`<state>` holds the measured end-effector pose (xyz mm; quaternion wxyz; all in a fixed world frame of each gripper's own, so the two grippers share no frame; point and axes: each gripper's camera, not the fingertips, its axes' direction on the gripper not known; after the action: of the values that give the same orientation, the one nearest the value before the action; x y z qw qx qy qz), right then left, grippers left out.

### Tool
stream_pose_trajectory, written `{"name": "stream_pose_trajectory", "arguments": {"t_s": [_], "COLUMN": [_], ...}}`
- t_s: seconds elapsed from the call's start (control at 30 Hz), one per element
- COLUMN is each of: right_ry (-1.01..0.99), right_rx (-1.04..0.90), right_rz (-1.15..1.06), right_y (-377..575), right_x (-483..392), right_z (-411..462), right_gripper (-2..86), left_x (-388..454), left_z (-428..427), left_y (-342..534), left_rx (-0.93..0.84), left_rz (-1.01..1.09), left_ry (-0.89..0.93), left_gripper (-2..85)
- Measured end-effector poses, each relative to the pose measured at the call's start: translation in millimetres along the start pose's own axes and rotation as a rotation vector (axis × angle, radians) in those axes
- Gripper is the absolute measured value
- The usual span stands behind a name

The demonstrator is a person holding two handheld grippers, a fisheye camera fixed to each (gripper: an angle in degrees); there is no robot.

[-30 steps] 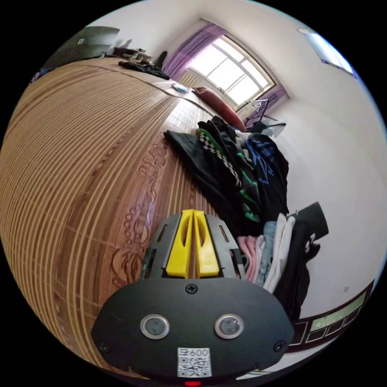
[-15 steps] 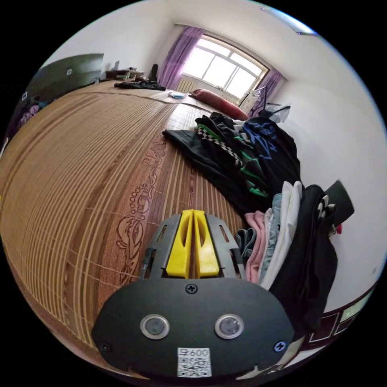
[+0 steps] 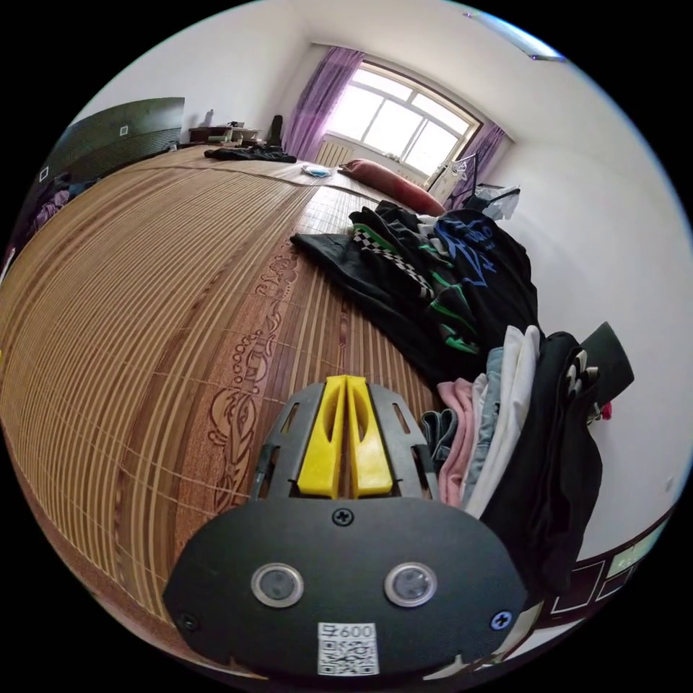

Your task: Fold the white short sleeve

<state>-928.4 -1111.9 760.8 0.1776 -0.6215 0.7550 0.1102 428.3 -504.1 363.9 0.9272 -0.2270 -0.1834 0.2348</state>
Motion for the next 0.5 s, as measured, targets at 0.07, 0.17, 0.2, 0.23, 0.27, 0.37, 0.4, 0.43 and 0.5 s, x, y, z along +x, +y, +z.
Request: {"name": "stream_pose_trajectory", "arguments": {"t_s": [0.07, 0.17, 0.2, 0.23, 0.27, 0.37, 0.4, 0.43, 0.5], "right_ry": [0.052, 0.112, 0.099, 0.061, 0.037, -0.04, -0.03, -0.007, 0.02], "right_rx": [0.007, 0.012, 0.012, 0.013, 0.012, 0.009, 0.009, 0.007, 0.014], "right_rz": [-0.033, -0.084, -0.085, -0.058, -0.043, 0.003, -0.004, -0.019, -0.029], "right_y": [-1.0, -1.5, -2.2, -4.5, -5.6, -10.8, -13.6, -16.5, -19.6], "right_x": [-19.0, -46.7, -50.2, -46.6, -43.7, -39.3, -46.5, -56.6, -69.2], "right_z": [-3.3, -6.0, -5.8, -8.5, -9.8, -16.3, -18.8, -21.0, -26.1], "right_gripper": [-0.9, -0.9, -0.9, -0.9, -0.9, -0.8, -0.8, -0.8, -0.8], "left_x": [2.1, -4.0, -2.1, 4.0, 8.1, 28.8, 38.5, 45.6, 59.3], "left_z": [16.1, 51.1, 68.1, 82.6, 89.5, 125.4, 141.9, 159.3, 188.3], "left_y": [2.0, 10.3, 7.3, 4.7, 4.0, -0.2, -4.7, -9.8, -18.4], "left_rx": [0.001, 0.004, -0.024, -0.038, -0.04, -0.049, -0.066, -0.09, -0.135], "left_rz": [-0.009, -0.065, -0.074, -0.073, -0.071, -0.066, -0.056, -0.057, -0.043], "left_ry": [0.017, 0.103, 0.118, 0.112, 0.103, 0.067, 0.053, 0.05, 0.038], "left_gripper": [0.2, 0.1, 0.2, 0.2, 0.2, 0.4, 0.5, 0.6, 0.6]}}
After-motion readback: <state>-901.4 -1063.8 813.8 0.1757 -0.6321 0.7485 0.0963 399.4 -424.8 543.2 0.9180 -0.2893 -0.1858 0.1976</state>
